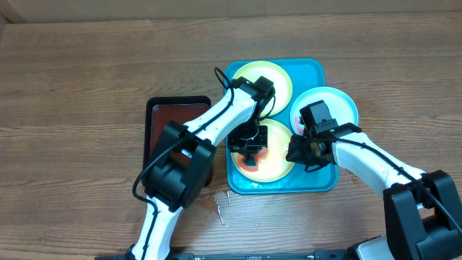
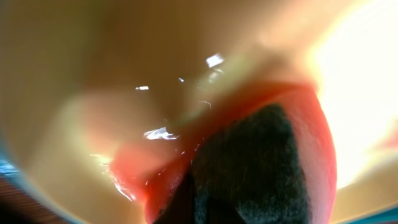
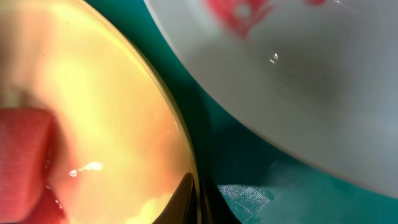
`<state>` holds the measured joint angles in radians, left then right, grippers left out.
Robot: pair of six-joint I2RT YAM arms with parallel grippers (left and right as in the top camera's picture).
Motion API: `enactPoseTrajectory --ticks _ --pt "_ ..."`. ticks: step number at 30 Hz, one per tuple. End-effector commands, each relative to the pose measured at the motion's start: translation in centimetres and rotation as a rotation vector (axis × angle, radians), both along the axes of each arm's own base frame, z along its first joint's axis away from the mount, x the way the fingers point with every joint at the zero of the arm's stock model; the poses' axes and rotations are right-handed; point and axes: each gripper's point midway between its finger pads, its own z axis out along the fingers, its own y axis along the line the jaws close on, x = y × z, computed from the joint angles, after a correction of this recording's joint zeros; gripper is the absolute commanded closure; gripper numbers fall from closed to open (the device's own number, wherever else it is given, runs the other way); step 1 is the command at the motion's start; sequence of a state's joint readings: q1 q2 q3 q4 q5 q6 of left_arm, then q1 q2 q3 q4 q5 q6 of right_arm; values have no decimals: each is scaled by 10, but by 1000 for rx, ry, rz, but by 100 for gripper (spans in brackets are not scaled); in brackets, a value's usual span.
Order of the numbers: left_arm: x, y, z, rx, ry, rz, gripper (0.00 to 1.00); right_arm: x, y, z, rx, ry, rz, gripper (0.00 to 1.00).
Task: Clean dirty plates on tray and stack at the side
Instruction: 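Scrub the lower yellow plate with the sponge in the left gripper, then return the sponge to the basin with the left gripper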
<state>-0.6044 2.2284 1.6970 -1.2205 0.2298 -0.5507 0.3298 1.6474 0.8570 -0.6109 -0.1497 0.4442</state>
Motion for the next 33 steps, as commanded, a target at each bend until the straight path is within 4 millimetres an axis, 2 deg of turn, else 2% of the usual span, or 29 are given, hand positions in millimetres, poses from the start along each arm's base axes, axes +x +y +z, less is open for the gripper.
enactPoseTrajectory --ticks 1,5,8,11,13,18,21,24,26,29,33 --pt "28 36 -7 166 -102 37 96 -2 -4 -3 -21 5 -2 96" --pt "34 32 5 113 -122 62 96 -2 -4 -3 -21 7 -2 96" --pt "36 16 25 9 -149 55 96 -2 -4 -3 -21 7 -2 96" --pt "41 -9 63 -172 -208 24 96 -2 -4 -3 -22 7 -2 96" --pt "45 -12 96 -241 -275 28 96 -3 -4 -4 -23 10 -2 96" --pt "46 6 162 -310 -419 7 96 -4 -4 -4 -24 13 -2 96" --pt "44 40 176 -225 -456 49 96 -4 -4 -4 -24 13 -2 96" --pt "43 96 170 -11 -455 106 96 -4 -4 -4 -24 13 -2 96" --pt "40 124 154 86 -420 136 96 -4 -4 -4 -24 13 -2 96" --pt "32 152 114 146 -348 183 96 -4 -4 -4 -24 13 -2 96" --pt "7 175 55 142 -233 264 96 -5 -5 -4 -26 20 -1 96"
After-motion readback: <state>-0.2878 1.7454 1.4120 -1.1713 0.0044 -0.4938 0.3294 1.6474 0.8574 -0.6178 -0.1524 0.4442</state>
